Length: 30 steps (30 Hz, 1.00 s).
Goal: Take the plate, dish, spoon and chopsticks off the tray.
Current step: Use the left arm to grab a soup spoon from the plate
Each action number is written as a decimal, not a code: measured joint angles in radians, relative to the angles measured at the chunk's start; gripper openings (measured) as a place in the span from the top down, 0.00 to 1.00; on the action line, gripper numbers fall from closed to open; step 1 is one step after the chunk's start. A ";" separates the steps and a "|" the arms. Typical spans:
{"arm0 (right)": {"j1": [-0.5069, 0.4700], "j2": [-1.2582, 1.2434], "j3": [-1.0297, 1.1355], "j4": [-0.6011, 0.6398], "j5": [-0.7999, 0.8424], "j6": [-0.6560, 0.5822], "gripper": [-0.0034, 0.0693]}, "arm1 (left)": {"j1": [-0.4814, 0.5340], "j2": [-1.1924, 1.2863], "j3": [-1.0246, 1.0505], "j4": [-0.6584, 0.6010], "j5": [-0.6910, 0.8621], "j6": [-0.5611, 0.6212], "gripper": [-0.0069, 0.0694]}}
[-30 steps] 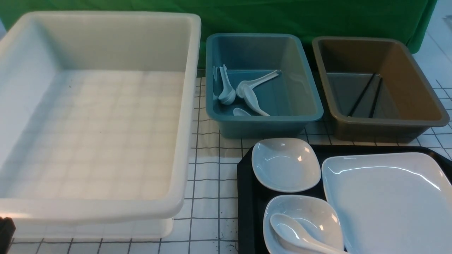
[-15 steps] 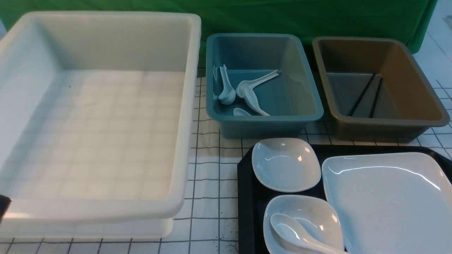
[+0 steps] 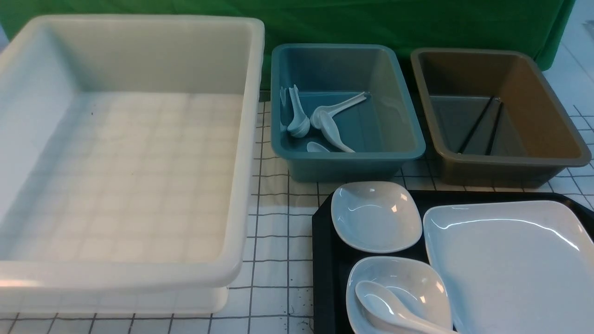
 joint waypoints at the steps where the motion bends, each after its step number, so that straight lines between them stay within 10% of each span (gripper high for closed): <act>1: 0.000 0.000 0.000 0.000 -0.001 0.000 0.91 | 0.000 0.082 -0.051 0.015 0.093 0.035 0.88; 9: 0.000 0.000 0.000 0.002 -0.001 0.000 0.91 | 0.000 0.613 -0.346 -0.227 0.684 0.527 0.88; 15: 0.000 0.000 0.000 0.002 -0.003 0.000 0.90 | -0.079 0.990 -0.398 -0.721 0.793 0.915 0.86; 30: 0.000 0.000 0.000 0.002 0.002 0.000 0.88 | -0.740 1.424 -0.780 -0.382 0.678 0.703 0.50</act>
